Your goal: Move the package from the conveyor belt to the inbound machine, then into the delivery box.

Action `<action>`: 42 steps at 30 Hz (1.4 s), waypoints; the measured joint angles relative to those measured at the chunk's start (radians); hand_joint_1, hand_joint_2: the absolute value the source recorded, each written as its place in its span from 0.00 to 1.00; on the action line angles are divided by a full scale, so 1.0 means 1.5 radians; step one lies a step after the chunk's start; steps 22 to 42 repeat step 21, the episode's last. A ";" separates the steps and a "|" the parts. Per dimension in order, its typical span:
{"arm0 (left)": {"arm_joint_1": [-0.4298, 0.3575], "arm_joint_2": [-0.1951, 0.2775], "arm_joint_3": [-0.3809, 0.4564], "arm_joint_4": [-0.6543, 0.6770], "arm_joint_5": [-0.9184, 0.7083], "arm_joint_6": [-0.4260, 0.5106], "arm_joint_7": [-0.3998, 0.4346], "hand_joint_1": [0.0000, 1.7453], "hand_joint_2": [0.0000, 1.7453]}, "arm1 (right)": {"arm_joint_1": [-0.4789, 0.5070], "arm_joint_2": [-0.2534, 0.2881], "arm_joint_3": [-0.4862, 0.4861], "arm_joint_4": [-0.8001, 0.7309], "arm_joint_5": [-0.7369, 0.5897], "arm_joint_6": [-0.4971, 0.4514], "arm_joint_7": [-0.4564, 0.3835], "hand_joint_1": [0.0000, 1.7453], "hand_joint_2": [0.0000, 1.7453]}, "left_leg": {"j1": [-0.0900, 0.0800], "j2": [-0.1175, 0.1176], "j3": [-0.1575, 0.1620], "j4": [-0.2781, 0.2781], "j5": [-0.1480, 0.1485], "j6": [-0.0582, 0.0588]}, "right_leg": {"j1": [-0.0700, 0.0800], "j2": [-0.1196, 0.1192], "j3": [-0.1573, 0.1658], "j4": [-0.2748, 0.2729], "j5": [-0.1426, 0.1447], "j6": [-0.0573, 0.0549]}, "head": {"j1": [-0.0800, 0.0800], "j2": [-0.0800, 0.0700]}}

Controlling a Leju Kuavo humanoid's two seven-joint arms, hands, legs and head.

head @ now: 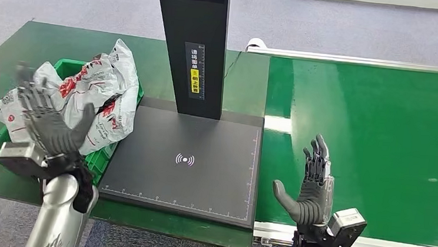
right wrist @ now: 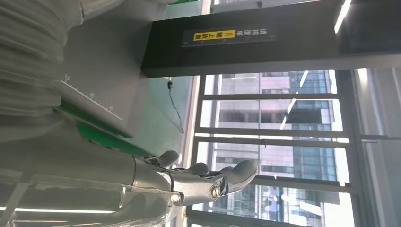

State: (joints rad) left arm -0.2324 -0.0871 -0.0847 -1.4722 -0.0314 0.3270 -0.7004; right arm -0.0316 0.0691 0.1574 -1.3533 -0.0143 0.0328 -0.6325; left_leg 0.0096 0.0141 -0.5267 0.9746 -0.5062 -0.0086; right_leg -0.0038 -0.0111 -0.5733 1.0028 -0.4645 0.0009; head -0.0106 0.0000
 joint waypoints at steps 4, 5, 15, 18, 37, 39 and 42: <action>0.064 0.011 -0.058 -0.041 0.026 -0.160 0.000 0.00 1.00 | -0.011 -0.002 0.000 0.014 0.004 0.009 0.006 0.00 1.00 | 0.000 0.000 0.000 0.000 0.000 0.000 | 0.000 0.000 0.000 0.000 0.000 0.000 | 0.000 0.000; 0.073 0.013 -0.065 -0.046 0.027 -0.170 0.000 0.00 1.00 | -0.013 -0.002 0.000 0.016 0.004 0.010 0.006 0.00 1.00 | 0.000 0.000 0.000 0.000 0.000 0.000 | 0.000 0.000 0.000 0.000 0.000 0.000 | 0.000 0.000; 0.131 0.015 -0.098 -0.035 -0.008 -0.353 0.036 0.00 1.00 | -0.022 0.001 0.000 0.034 0.032 0.034 0.023 0.00 1.00 | 0.000 0.000 0.000 0.000 0.000 0.000 | 0.000 0.000 0.000 0.000 0.000 0.000 | 0.000 0.000; 0.137 0.005 -0.098 -0.001 -0.044 -0.344 0.066 0.00 1.00 | -0.023 0.005 -0.001 0.037 0.044 0.040 0.035 0.00 1.00 | 0.000 0.000 0.000 0.000 0.000 0.000 | 0.000 0.000 0.000 0.000 0.000 0.000 | 0.000 0.000; 0.139 -0.003 -0.098 0.033 -0.079 -0.330 0.095 0.00 1.00 | -0.024 0.009 -0.001 0.044 0.068 0.033 0.073 0.00 1.00 | 0.000 0.000 0.000 0.000 0.000 0.000 | 0.000 0.000 0.000 0.000 0.000 0.000 | 0.000 0.000; 0.139 -0.003 -0.098 0.033 -0.079 -0.330 0.095 0.00 1.00 | -0.024 0.009 -0.001 0.044 0.068 0.033 0.073 0.00 1.00 | 0.000 0.000 0.000 0.000 0.000 0.000 | 0.000 0.000 0.000 0.000 0.000 0.000 | 0.000 0.000; 0.139 -0.003 -0.098 0.033 -0.079 -0.330 0.095 0.00 1.00 | -0.024 0.009 -0.001 0.044 0.068 0.033 0.073 0.00 1.00 | 0.000 0.000 0.000 0.000 0.000 0.000 | 0.000 0.000 0.000 0.000 0.000 0.000 | 0.000 0.000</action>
